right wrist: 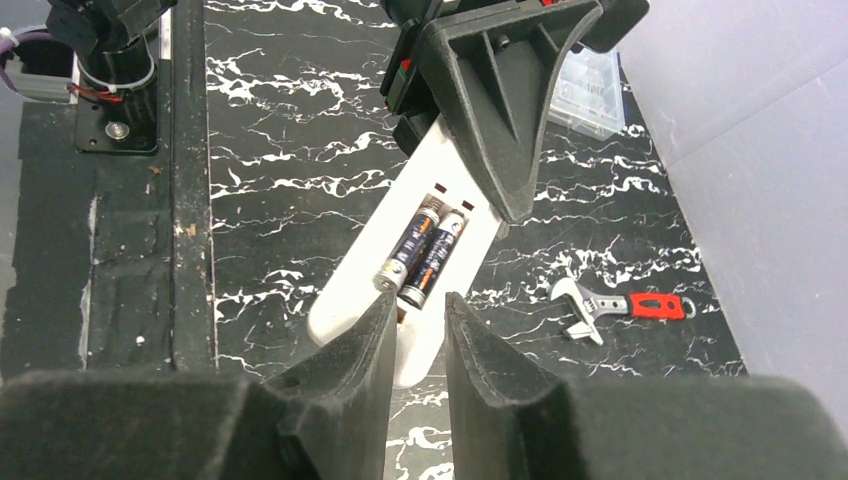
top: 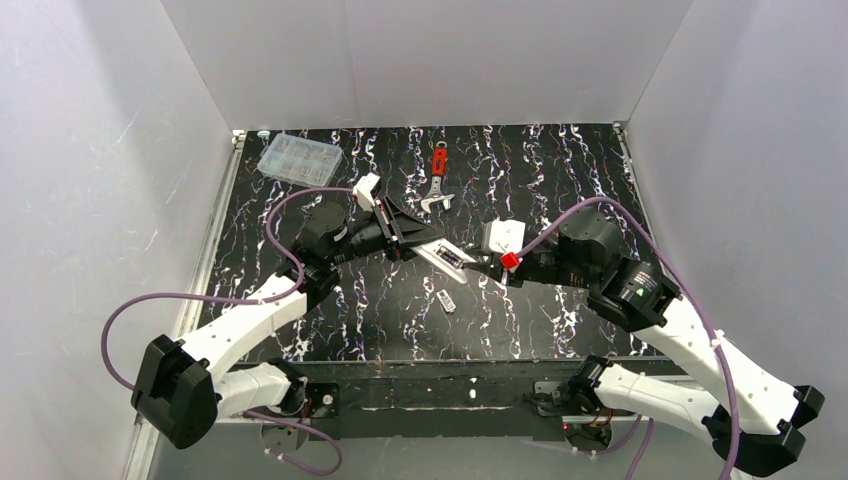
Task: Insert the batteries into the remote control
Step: Load the battery into the remote control.
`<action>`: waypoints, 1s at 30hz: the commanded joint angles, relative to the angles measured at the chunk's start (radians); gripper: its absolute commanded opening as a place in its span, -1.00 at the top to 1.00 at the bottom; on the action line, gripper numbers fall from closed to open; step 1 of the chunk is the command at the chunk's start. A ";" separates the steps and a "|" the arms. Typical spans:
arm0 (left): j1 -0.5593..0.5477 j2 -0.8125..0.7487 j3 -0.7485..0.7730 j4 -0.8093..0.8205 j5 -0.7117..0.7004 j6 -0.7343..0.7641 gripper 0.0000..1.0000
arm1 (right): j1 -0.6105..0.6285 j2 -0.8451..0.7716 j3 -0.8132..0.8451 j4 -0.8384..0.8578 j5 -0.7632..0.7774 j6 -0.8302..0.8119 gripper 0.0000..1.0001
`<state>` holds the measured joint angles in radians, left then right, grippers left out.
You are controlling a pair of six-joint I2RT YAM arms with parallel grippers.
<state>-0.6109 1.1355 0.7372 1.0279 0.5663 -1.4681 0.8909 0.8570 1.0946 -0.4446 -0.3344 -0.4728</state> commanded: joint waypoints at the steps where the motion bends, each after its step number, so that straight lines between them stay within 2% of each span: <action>1: -0.004 -0.028 0.056 0.083 0.088 -0.015 1.00 | -0.055 -0.012 0.006 0.059 -0.128 -0.073 0.35; 13: -0.004 -0.040 0.051 0.055 0.101 -0.005 1.00 | -0.131 -0.019 -0.003 0.173 -0.398 0.032 0.39; 23: -0.005 -0.087 0.044 -0.040 0.057 0.060 1.00 | -0.136 -0.009 -0.022 0.159 -0.390 0.032 0.42; 30: -0.004 -0.076 0.045 -0.017 0.056 0.050 1.00 | -0.137 0.007 -0.022 0.143 -0.412 0.033 0.46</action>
<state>-0.6109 1.0836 0.7494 0.9440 0.6056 -1.4281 0.7593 0.8547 1.0813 -0.3294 -0.7147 -0.4477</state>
